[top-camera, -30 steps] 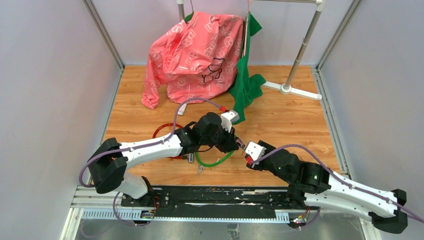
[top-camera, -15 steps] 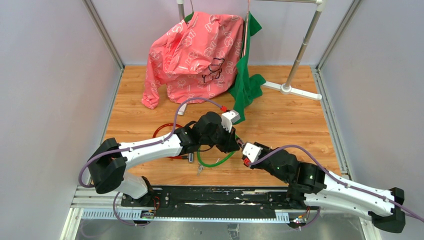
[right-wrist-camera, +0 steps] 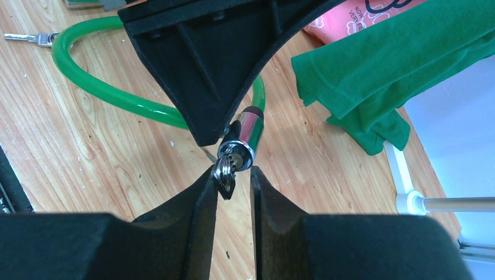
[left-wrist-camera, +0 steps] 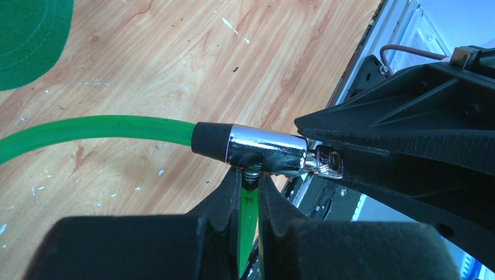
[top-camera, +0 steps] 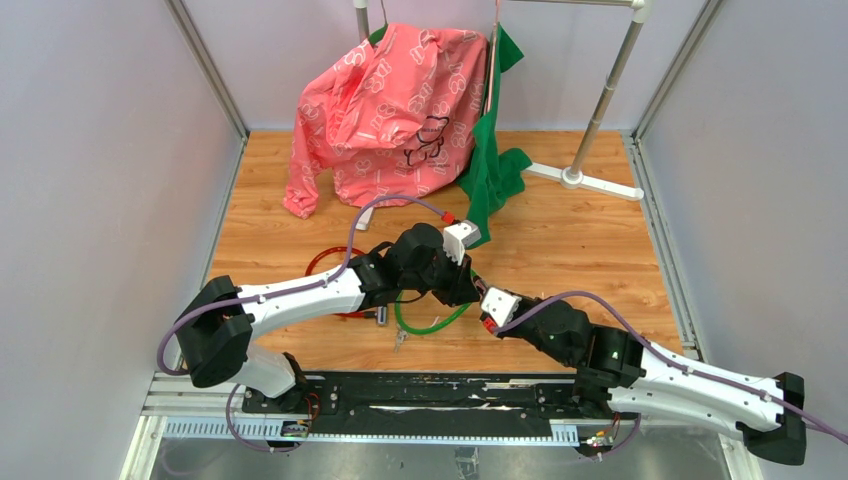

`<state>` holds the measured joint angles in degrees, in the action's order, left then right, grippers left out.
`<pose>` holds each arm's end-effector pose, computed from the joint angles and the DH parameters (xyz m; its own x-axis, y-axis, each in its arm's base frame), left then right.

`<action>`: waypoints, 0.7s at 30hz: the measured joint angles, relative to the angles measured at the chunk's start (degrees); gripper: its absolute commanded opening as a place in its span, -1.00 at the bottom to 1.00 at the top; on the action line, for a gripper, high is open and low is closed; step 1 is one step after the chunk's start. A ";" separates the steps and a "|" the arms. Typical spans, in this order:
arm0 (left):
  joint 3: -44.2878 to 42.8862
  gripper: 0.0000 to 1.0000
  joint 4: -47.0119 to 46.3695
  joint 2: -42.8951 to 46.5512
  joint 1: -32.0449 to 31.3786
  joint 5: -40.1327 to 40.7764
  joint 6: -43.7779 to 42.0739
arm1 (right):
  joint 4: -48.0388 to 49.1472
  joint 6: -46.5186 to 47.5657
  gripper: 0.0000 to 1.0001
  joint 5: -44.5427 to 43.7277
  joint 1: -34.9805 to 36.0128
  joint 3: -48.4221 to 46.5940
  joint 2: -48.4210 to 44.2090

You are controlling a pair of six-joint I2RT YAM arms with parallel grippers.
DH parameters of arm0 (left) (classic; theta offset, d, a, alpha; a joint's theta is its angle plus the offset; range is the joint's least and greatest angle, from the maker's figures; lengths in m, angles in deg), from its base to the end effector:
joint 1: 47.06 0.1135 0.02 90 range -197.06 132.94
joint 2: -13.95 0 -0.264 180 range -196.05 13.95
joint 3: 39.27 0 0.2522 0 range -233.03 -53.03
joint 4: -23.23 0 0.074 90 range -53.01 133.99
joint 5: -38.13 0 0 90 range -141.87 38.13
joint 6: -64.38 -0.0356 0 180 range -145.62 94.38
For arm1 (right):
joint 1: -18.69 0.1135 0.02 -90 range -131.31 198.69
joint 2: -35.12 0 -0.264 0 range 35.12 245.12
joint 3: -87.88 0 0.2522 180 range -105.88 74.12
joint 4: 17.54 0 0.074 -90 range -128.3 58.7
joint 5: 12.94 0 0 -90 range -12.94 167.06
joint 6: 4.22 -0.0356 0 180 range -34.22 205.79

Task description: Unlock with the key

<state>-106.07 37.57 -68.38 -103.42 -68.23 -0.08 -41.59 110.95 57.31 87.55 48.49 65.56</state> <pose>0.1698 -0.2733 0.2537 -0.6517 0.2326 -0.7219 0.7239 0.4749 -0.5004 0.0636 0.1312 0.2585 0.2383 -0.4937 -0.8364 -0.7280 0.4793 -0.4903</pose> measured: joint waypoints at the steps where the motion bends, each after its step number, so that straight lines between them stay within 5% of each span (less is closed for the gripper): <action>1: 0.00 -1.00 0.00 0.00 0.00 0.00 0.00 | 0.37 -0.02 -0.48 -0.02 0.00 0.00 0.11; 11: -0.11 -1.00 0.02 0.00 0.09 1.01 0.39 | 0.98 -1.46 -1.00 -0.98 0.00 0.00 0.98; 21: -0.85 -1.00 0.31 -0.02 0.09 2.73 1.68 | 2.62 -16.20 -1.00 -5.49 0.00 -0.61 2.69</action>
<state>-106.92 37.88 -68.40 -103.33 -65.50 1.60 -38.96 94.76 51.82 87.55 47.88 68.25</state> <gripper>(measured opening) 0.115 0.082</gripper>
